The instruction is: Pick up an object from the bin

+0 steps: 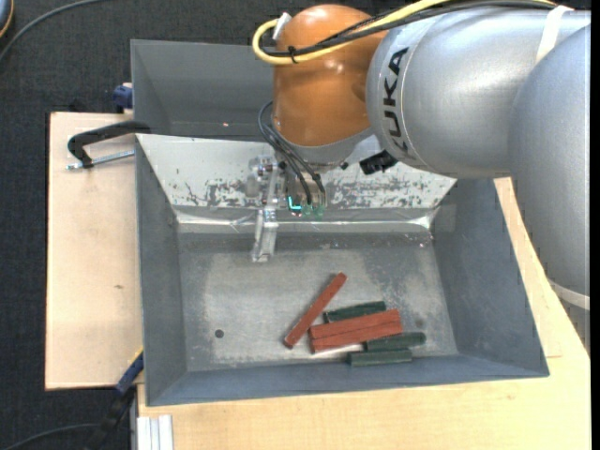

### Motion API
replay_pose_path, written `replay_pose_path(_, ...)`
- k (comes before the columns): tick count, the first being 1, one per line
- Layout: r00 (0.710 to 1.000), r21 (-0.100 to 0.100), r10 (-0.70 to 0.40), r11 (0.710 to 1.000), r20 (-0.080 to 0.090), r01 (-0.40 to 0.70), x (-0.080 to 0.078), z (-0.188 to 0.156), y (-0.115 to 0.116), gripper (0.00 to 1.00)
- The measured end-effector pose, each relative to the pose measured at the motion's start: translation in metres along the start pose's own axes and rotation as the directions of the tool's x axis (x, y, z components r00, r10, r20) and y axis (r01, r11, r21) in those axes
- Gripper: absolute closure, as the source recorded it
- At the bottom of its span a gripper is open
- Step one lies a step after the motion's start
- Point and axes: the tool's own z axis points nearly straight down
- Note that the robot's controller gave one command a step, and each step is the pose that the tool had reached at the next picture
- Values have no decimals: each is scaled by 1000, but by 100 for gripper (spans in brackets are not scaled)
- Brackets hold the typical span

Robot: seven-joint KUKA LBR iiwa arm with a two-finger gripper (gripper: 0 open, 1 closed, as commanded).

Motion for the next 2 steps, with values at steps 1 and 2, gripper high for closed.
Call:
replay_pose_path(1, 974, 2, -228, 974, 0, 228, 14, 120, -14, 0)
replay_pose_path(2, 995, 3, -96, 995, 6, 96, 11, 128, -88, 0)
